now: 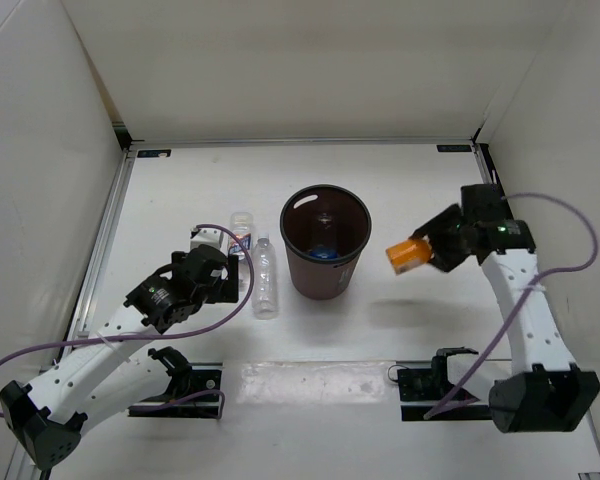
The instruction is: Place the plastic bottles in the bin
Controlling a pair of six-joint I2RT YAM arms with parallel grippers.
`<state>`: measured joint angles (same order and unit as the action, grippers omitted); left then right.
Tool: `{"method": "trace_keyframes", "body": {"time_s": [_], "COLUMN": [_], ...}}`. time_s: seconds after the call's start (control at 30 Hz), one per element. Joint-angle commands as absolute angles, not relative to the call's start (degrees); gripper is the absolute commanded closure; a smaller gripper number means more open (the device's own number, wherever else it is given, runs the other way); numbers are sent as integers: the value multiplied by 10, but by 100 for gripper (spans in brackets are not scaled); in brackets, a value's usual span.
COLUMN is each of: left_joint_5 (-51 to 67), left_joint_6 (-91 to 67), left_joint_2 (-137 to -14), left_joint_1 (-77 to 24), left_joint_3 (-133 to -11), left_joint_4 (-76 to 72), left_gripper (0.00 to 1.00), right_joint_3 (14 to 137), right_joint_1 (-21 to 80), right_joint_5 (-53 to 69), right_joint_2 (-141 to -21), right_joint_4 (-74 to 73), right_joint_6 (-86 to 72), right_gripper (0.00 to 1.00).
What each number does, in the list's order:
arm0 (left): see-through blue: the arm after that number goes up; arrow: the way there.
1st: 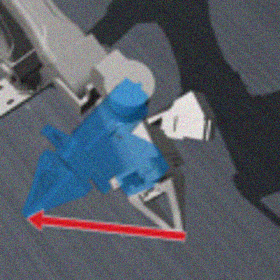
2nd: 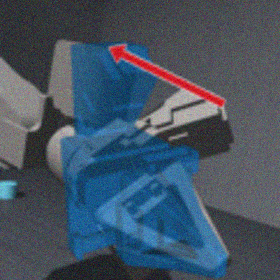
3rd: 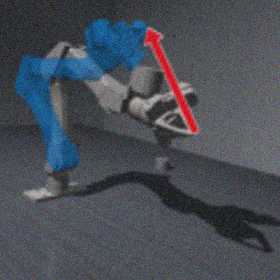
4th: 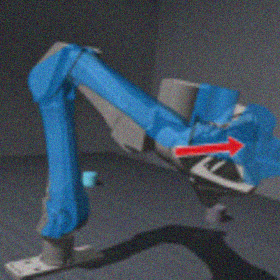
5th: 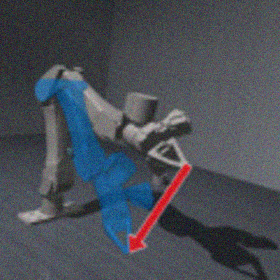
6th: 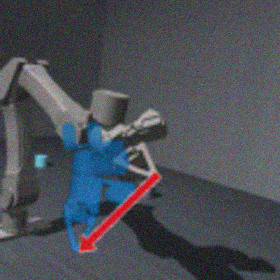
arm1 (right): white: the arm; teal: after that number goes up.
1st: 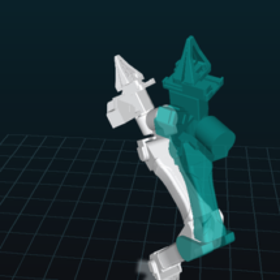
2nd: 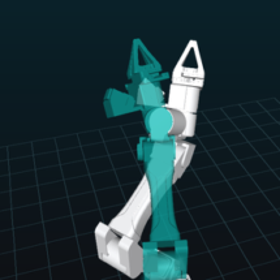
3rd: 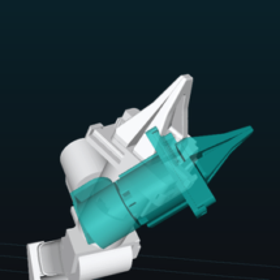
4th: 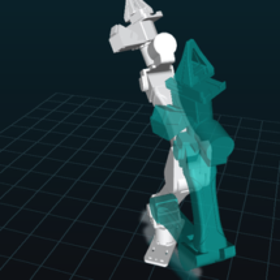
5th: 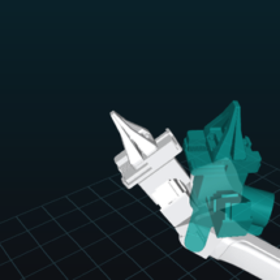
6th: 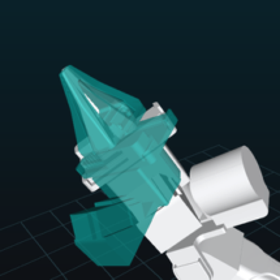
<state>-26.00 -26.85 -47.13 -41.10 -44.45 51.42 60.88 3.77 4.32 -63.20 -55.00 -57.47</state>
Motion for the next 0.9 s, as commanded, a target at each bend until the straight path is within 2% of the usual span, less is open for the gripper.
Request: {"method": "trace_keyframes", "body": {"time_s": [0.0,0.03,0.17,0.27,0.4,0.57,0.67,0.77,0.8,0.83,0.87], "left_joint_5": [-268,-268,-268,-267,-268,-266,-267,-266,-267,-266,-266], "left_joint_6": [-271,-271,-270,-270,-268,-271,-271,-270,-271,-270,-271], "left_joint_2": [-467,-466,-467,-469,-470,-472,-473,-473,-472,-473,-473], "left_joint_1": [-414,-414,-415,-415,-415,-415,-417,-417,-417,-417,-417], "left_joint_3": [-450,-450,-452,-451,-451,-454,-453,-454,-453,-454,-454], "left_joint_4": [512,513,514,514,514,516,516,517,516,517,515], "left_gripper": [0,0,0,0,0,0,0,0,0,0,0], "right_joint_3": [719,747,822,854,885,960,998,1009,1009,1010,1013], "right_joint_1": [64,87,161,201,250,396,422,427,426,423,423], "right_joint_5": [-104,-162,-244,-221,-117,-134,-136,-112,-111,-114,-120], "right_joint_2": [-592,-590,-577,-593,-641,-733,-777,-787,-786,-786,-783], "right_joint_4": [-565,-549,-442,-357,-289,-329,-388,-416,-419,-423,-443], "right_joint_6": [-505,-500,-470,-419,-358,-269,-237,-234,-240,-254,-263], "right_gripper": [100,100,100,100,100,100,96,59,29,10,10]}}
